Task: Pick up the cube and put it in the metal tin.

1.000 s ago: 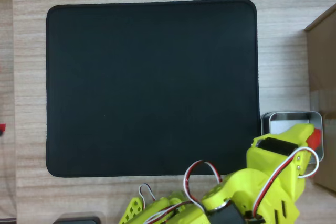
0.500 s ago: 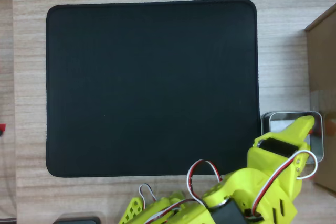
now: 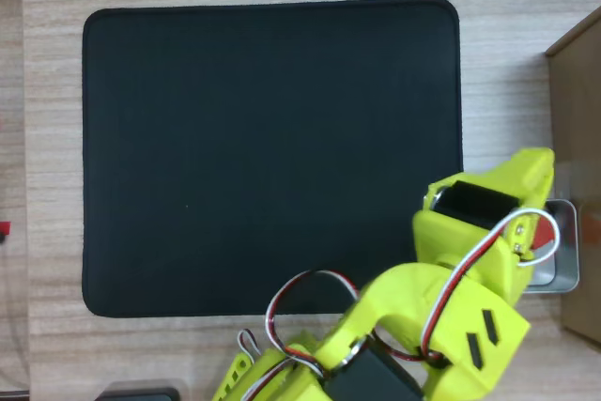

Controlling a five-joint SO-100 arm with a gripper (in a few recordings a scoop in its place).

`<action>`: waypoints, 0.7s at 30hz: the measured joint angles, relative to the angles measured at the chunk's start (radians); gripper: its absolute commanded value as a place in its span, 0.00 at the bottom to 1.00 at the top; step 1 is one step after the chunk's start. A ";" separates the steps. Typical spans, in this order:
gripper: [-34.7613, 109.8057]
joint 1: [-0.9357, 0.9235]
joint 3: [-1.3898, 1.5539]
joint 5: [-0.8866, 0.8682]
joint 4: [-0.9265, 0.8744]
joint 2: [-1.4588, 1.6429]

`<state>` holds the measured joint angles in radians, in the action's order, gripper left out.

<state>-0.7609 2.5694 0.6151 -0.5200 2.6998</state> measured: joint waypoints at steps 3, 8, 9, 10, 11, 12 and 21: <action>0.24 0.084 0.000 -0.031 -0.017 0.086; 0.24 0.227 0.015 -0.104 -0.017 0.216; 0.24 0.262 0.015 -0.104 -0.017 0.245; 0.24 0.304 0.029 -0.104 -0.018 0.278; 0.24 0.347 0.046 -0.104 -0.018 0.314; 0.24 0.374 0.067 -0.104 -0.018 0.342; 0.24 0.581 0.253 -0.204 -0.018 0.511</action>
<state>-0.1795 2.8225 0.4111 -0.5384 3.2106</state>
